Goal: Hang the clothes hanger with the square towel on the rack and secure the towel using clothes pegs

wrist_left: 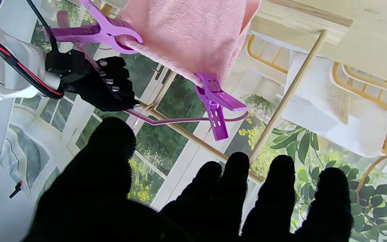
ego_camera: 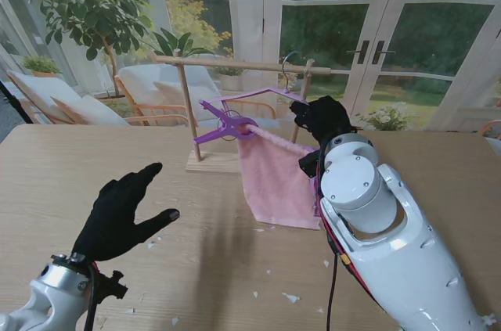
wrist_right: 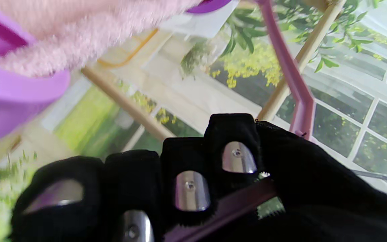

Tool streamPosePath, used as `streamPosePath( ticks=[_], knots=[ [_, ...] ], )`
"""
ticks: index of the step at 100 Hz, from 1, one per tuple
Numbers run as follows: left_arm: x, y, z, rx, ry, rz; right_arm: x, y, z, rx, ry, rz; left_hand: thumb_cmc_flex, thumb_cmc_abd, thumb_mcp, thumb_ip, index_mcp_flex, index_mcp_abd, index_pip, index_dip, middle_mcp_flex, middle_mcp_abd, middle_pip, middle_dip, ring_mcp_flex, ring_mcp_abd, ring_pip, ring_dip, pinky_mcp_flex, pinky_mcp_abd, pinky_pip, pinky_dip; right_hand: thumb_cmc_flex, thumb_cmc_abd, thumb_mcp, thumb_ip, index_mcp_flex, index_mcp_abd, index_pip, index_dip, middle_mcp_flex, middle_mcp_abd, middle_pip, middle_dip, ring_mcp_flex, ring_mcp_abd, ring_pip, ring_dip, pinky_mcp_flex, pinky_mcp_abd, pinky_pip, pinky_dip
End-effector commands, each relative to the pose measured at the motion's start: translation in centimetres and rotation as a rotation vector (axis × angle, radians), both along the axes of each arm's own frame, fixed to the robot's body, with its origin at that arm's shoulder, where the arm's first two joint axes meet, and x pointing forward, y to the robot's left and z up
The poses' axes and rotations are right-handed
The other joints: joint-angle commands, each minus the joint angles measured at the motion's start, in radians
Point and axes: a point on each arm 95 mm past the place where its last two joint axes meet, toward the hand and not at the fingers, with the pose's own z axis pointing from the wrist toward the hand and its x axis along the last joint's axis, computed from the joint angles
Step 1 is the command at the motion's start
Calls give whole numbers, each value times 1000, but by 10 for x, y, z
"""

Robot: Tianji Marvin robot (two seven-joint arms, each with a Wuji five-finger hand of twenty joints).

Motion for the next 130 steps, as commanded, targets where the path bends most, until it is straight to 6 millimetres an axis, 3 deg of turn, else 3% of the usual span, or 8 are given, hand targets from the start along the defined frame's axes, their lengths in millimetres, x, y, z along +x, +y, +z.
streamPosePath(
  ticks=[1,45,81,130],
  knots=[
    [-2,-2,-10,-4,36,-10,4,4,-2,29,30,49,20,24,-4,28,11,18,-8,-11,12,18,-20,5,-27,5,-25,-10,8,26,-48,20,-6,39,8,45,29,21,30,33,74,9,68,10,32,-51,135,21,42,19,203,522],
    [1,-4,-31,5,48,-15,28,21,-6,164,118,202,21,6,21,26,24,11,-4,-8,24,16,-18,13,-15,3,-20,-6,10,18,-77,48,8,43,-11,40,22,33,25,33,60,24,71,11,32,-37,135,20,31,33,203,531],
    [4,-3,-36,9,63,-24,41,43,0,155,150,247,15,-5,52,24,22,12,-6,-7,18,13,-20,15,-22,-2,-22,-5,11,13,-89,59,12,48,-22,41,21,34,24,35,59,23,73,11,32,-42,135,18,33,33,203,536],
    [4,1,-37,32,67,-6,65,30,-16,217,246,206,3,-16,83,20,25,9,-7,-5,17,10,-20,17,-21,-2,-21,-4,15,15,-95,69,18,47,-30,43,15,40,20,36,49,31,74,12,32,-31,134,15,18,36,203,544]
  ],
)
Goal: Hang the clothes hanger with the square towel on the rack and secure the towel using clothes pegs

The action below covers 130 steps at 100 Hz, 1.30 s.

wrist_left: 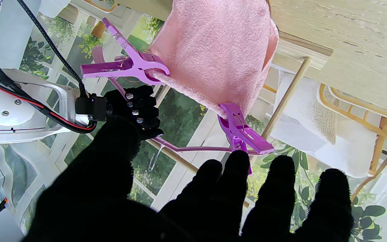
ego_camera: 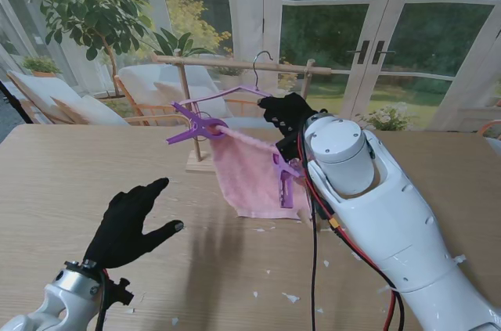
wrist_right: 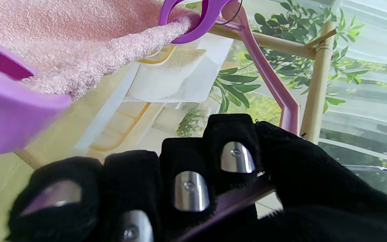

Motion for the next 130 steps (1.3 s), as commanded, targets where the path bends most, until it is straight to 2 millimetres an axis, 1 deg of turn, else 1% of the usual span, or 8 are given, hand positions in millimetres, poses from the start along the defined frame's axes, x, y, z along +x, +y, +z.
streamPosePath(
  ticks=[1,39,51,57,78,95,116,130],
  knots=[
    [-2,-1,-2,10,17,-3,3,0,-1,28,29,2,3,-2,26,20,3,9,-8,-4,-3,10,-19,7,-21,-1,-11,-4,5,13,-36,18,16,47,-23,42,14,33,20,36,49,27,73,12,32,-33,133,14,15,20,201,544],
    [0,-1,-7,21,29,-2,9,-9,-16,50,93,-11,-1,-4,36,18,2,7,-8,-3,-5,8,-19,8,-21,-2,-10,-3,6,14,-38,22,23,48,-36,35,5,41,14,38,35,41,72,11,31,-20,131,4,-2,24,201,553],
    [1,0,-8,21,35,-1,10,-11,-17,18,90,-13,-2,-5,37,18,0,6,-9,-3,-8,8,-20,8,-22,-2,-10,-3,5,15,-39,23,10,28,-36,33,1,39,5,35,32,38,68,8,32,-28,129,-1,-6,22,201,552],
    [1,0,-8,22,36,-2,10,-11,-18,11,90,-14,-1,-4,38,18,0,5,-8,-2,-8,7,-20,8,-23,-4,-10,-3,4,15,-40,23,-2,15,-34,22,-9,35,-11,29,19,44,58,2,33,-33,123,-17,-22,9,201,543],
    [1,-1,-8,21,36,-2,8,-18,-12,61,122,-11,-2,-3,39,17,-2,6,-9,-2,-9,7,-20,9,-23,-3,-10,-3,5,15,-40,24,-1,21,-36,11,-27,34,-24,26,1,52,54,-1,33,-30,121,-34,-42,3,196,536],
    [2,-2,-10,15,36,3,7,-22,-6,88,123,-17,0,-6,41,18,0,6,-9,-1,-8,8,-20,9,-23,-3,-10,-3,5,15,-41,25,1,22,-42,10,-27,34,-21,28,6,49,56,-4,32,-33,125,-36,-37,5,199,536],
    [4,-2,-11,17,42,1,9,-23,-9,98,136,-9,0,-5,41,17,-2,5,-9,-1,-9,7,-19,10,-24,-3,-11,-3,4,15,-42,25,6,27,-47,14,-26,36,-17,29,9,49,60,-5,32,-35,128,-33,-29,6,201,535],
    [4,-2,-12,16,41,3,10,-22,-9,151,158,14,0,-6,42,17,-2,4,-9,-1,-10,7,-20,9,-24,-4,-11,-3,4,14,-43,26,9,30,-50,18,-24,39,-15,29,13,51,62,-6,31,-33,133,-27,-14,10,201,538]
  ],
)
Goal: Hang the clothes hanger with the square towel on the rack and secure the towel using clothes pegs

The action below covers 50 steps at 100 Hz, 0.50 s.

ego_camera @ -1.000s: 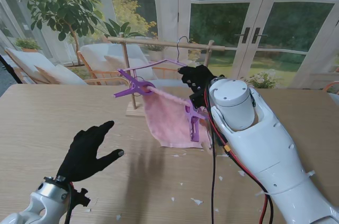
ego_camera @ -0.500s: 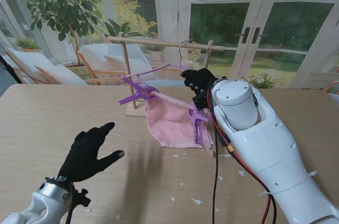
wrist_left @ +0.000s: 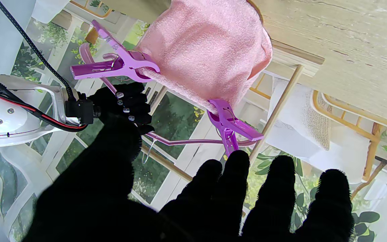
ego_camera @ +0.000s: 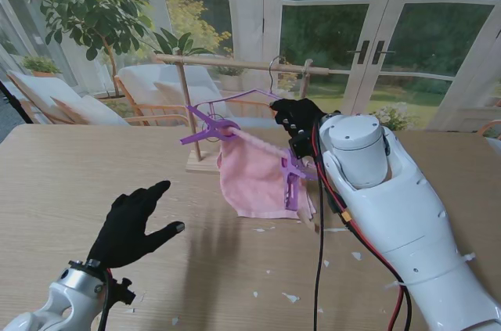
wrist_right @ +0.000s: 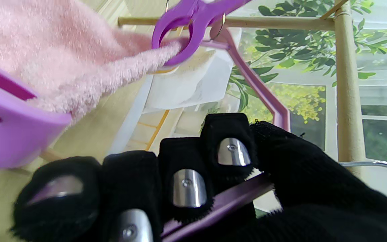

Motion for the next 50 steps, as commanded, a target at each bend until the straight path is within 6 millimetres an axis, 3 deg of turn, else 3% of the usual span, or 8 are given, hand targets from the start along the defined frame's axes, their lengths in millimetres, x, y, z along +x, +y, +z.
streamPosePath(
  ticks=[1,50],
  knots=[
    [-1,-2,-2,-1,16,-4,0,4,2,43,13,34,-1,-2,24,17,-1,5,-9,-1,-9,8,-19,9,-25,-2,-11,-3,3,14,-30,23,-2,32,-28,19,1,20,10,29,33,32,61,-4,31,-43,131,2,28,7,199,539],
    [-1,-3,-5,-4,23,-9,1,1,6,61,25,66,0,-1,23,17,-3,4,-9,0,-10,5,-19,10,-24,-4,-11,-3,3,16,-30,24,-1,32,-49,25,-10,19,4,28,20,34,58,-5,33,-44,122,4,19,6,199,541]
  ],
)
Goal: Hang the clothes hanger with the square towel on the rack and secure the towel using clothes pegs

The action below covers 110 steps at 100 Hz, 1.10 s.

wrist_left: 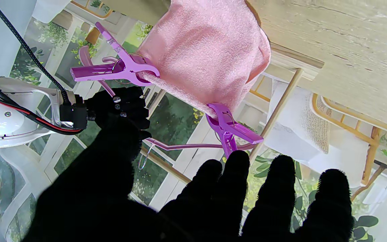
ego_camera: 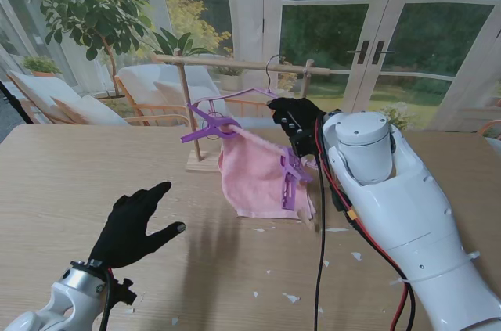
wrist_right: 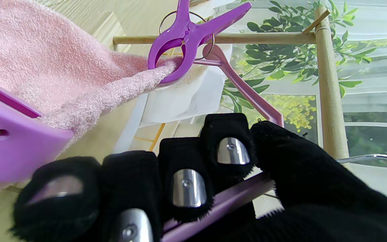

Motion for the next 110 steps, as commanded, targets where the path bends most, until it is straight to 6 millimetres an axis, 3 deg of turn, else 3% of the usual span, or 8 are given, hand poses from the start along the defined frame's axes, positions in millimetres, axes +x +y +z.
streamPosePath(
  ticks=[1,34,39,45,54,64,88,110],
  knots=[
    [-2,-2,-2,3,13,-8,1,2,1,6,0,9,1,-1,24,17,-3,5,-9,0,-11,8,-20,10,-26,-2,-11,-3,3,16,-30,15,-2,32,-22,25,0,17,3,27,19,33,57,-5,34,-44,122,4,17,6,199,541],
    [-2,-2,-1,11,11,-8,6,-14,-19,-24,52,-40,-1,-1,25,17,-4,4,-10,0,-12,4,-20,10,-25,-4,-11,-2,3,16,-31,15,2,29,-28,16,-23,25,-14,23,-10,47,48,-7,35,-31,112,-22,-34,5,180,540],
    [-2,-3,-2,11,12,-8,7,-15,-20,-21,53,-44,0,-2,25,17,-3,4,-10,0,-12,6,-20,10,-24,-3,-10,-2,4,15,-31,15,1,25,-34,4,-61,39,-57,0,-52,80,13,-29,33,-6,100,-118,-107,15,120,588],
    [-2,-3,-2,12,15,-8,7,-17,-21,-19,53,-48,0,-2,24,17,-4,4,-10,0,-13,6,-20,10,-25,-4,-11,-2,3,15,-31,15,-3,26,-54,-6,-126,67,-148,-55,-133,125,-70,-81,8,48,6,-245,-250,29,9,622],
    [-2,-3,-3,14,19,-8,6,-18,-21,-9,43,-61,0,0,23,17,-6,3,-11,0,-15,5,-20,10,-27,-4,-11,-2,5,17,-30,15,-7,9,-82,-25,-228,120,-323,-195,-276,188,-242,-233,-185,151,-247,-315,-473,62,-244,628],
    [-2,-3,-3,13,22,-8,5,-20,-20,-11,35,-62,0,1,21,17,-6,2,-11,0,-15,7,-20,10,-27,-3,-11,-2,6,18,-30,16,-19,-3,-112,-38,-344,164,-539,-352,-409,189,-463,-416,-377,183,-543,-403,-592,50,-443,577],
    [-3,-1,-3,12,19,-3,2,-20,-16,-49,1,-70,2,0,20,17,-6,3,-10,1,-16,5,-20,10,-27,-4,-11,-2,3,18,-31,15,-54,-36,-160,-52,-547,238,-930,-732,-622,166,-923,-802,-657,115,-1111,-623,-813,-11,-878,410],
    [-3,1,-1,15,14,-1,-4,-18,-9,-130,-40,-38,1,-2,20,17,-6,1,-10,1,-15,3,-20,10,-27,-4,-11,-2,1,17,-33,14,-104,-36,-194,-66,-753,254,-1064,-890,-847,133,-1061,-879,-877,26,-1388,-758,-979,-91,-1248,322]
  ],
)
